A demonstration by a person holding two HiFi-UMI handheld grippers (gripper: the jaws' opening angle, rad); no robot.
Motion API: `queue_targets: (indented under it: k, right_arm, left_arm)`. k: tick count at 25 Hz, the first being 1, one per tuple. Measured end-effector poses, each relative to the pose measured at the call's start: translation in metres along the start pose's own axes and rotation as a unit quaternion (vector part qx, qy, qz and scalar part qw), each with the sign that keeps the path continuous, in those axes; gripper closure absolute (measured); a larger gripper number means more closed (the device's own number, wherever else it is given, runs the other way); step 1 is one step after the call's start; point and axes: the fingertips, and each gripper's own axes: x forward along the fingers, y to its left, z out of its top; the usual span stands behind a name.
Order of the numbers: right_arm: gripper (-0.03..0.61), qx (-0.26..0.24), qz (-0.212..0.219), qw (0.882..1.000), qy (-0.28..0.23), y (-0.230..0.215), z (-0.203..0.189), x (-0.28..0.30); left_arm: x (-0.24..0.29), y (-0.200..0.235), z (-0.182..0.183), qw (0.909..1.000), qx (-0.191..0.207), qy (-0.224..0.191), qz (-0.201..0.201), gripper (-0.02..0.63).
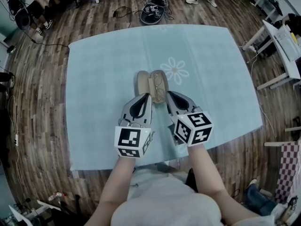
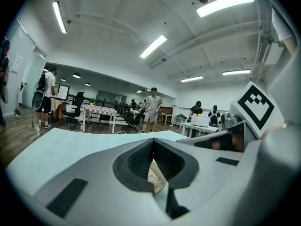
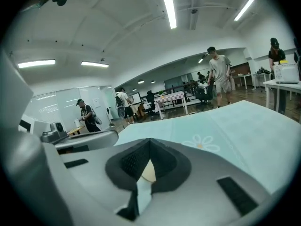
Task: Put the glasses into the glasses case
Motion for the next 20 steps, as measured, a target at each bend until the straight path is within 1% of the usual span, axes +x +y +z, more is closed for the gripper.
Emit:
queue_targets:
  k: [4,9,12,15,20]
  right_arm:
    - [0.572,-0.016,0.017,1.000,-0.016,0.004,0.007,-0.024]
    - [0.572,-0.052,0.031,0.997,-0.041,0.019,0.014,-0.051]
    - [0.572,-0.077,0.038,0.994,-0.066,0.025,0.023,-0.066]
    - [0.572,-0.089,0.054,0.990,-0.097,0.027,0.033,-0.080]
    - [0.572,-0.111,0.067,0.985,-0.114,0.037,0.039,-0.098]
  left_arm:
    - [-0.006,-0.020,0.006,0.9999,0.010,-0.010,0.004,0.604]
    - [-0.022,-0.036,0.016,0.9994,0.021,-0.027,0.009,0.604]
    - [-0.028,-0.048,0.022,0.9989,0.027,-0.038,0.007,0.604]
    - [-0.031,-0.063,0.030,0.9980,0.038,-0.050,0.004,0.604]
    - [-0.044,-0.084,0.045,0.9959,0.057,-0.071,0.002,0.604]
